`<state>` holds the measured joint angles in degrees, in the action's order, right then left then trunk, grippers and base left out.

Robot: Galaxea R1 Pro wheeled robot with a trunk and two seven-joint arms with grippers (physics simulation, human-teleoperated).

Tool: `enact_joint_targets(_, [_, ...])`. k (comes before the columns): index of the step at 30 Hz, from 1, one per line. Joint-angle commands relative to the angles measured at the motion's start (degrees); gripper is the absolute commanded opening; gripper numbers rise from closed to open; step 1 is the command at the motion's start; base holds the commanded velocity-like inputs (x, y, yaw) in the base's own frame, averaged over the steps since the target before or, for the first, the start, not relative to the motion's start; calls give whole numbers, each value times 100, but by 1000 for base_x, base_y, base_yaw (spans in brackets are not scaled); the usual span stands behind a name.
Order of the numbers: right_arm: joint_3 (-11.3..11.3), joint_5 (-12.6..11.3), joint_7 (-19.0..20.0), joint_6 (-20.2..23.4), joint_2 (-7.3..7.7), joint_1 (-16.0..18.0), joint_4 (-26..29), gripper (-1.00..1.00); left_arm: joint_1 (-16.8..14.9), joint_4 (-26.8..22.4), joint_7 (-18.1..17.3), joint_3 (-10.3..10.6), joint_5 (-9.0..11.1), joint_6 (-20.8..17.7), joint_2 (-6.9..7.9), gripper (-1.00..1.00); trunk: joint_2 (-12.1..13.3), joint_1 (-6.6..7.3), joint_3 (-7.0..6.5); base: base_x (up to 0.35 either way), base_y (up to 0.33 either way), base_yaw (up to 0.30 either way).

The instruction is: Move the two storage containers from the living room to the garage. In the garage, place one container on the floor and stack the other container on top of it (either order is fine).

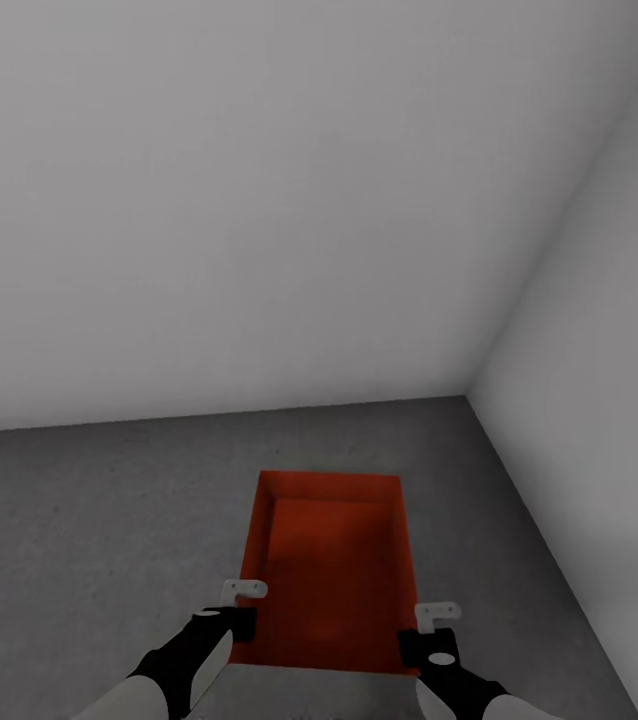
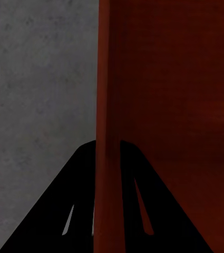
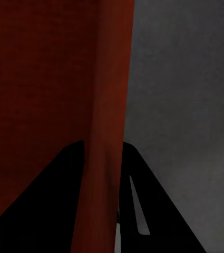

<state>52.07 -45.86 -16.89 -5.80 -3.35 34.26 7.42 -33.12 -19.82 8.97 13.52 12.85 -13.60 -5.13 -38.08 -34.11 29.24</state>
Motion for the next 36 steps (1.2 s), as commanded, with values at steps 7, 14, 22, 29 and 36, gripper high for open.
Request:
enact_joint_targets(7, [19, -169, -16, 123, 124, 1, 5, -100, -5, -31, 18, 204, 107, 52, 12, -100, -289, -155, 198, 0, 0, 0])
enact_joint_targets(14, [22, -169, -16, 123, 124, 1, 5, -100, -4, -31, 17, 204, 107, 51, 12, -100, -569, -309, 388, 0, 0, 0])
enact_joint_targets(22, [22, -169, -20, 123, 124, 1, 5, -100, -4, -31, 17, 204, 109, 51, 12, -100, -890, -485, 606, 0, 0, 0])
enact_joint_targets(29, [22, -169, -25, 123, 124, 1, 5, -100, -3, -29, 17, 204, 107, 51, 11, -100, -1171, -638, 796, 0, 0, 0])
enact_joint_targets(36, [22, -169, -25, 123, 124, 1, 5, -100, -7, -22, 17, 204, 110, 51, 6, -100, -1452, -792, 986, 0, 0, 0])
